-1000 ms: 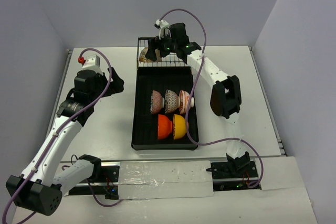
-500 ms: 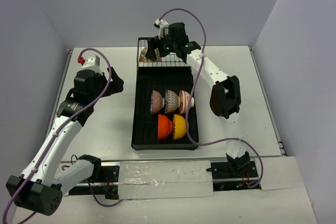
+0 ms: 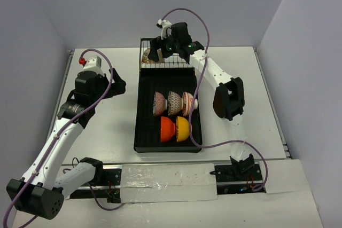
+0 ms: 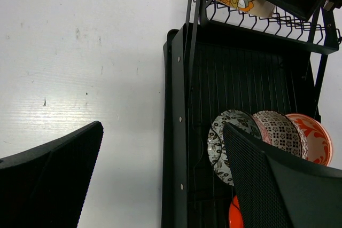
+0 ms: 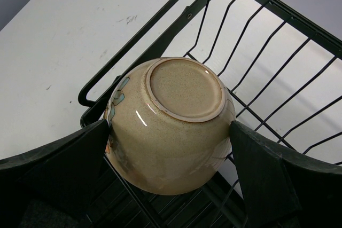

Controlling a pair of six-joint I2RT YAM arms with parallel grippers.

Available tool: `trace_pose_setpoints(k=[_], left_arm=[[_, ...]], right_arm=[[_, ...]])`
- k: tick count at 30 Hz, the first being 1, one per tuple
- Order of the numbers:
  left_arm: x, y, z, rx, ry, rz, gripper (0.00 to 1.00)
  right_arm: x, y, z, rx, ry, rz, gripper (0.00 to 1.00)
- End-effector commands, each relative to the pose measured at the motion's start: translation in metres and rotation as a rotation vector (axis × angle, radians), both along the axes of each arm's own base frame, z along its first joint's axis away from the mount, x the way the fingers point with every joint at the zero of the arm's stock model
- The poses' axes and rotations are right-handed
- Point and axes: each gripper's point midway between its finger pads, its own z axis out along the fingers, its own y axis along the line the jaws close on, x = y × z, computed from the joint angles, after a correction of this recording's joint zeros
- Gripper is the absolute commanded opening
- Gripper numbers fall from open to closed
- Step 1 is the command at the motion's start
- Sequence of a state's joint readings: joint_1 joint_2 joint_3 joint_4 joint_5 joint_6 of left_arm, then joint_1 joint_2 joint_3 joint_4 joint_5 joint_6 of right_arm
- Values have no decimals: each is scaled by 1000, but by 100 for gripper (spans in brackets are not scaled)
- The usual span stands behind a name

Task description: Load the bowls into the dish rack

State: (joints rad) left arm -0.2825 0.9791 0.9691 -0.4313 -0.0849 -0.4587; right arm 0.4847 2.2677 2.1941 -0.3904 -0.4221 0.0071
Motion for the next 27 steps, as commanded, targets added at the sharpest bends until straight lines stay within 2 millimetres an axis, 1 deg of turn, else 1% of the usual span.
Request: trace_pose_setpoints(k=[1, 7, 21, 27], left_arm=[[4, -4, 22, -37, -60, -13, 99], [4, -1, 24, -41, -64, -2, 99], [5, 0, 23, -42, -59, 2, 99], [5, 1, 24, -45, -61, 1, 99]], right_arm=[[-18, 13, -13, -9, 82, 35, 100], [-15, 14, -6, 9, 72, 31, 100], [-7, 10, 21, 52, 22, 2, 100], [-6, 9, 24, 56, 14, 0, 100]])
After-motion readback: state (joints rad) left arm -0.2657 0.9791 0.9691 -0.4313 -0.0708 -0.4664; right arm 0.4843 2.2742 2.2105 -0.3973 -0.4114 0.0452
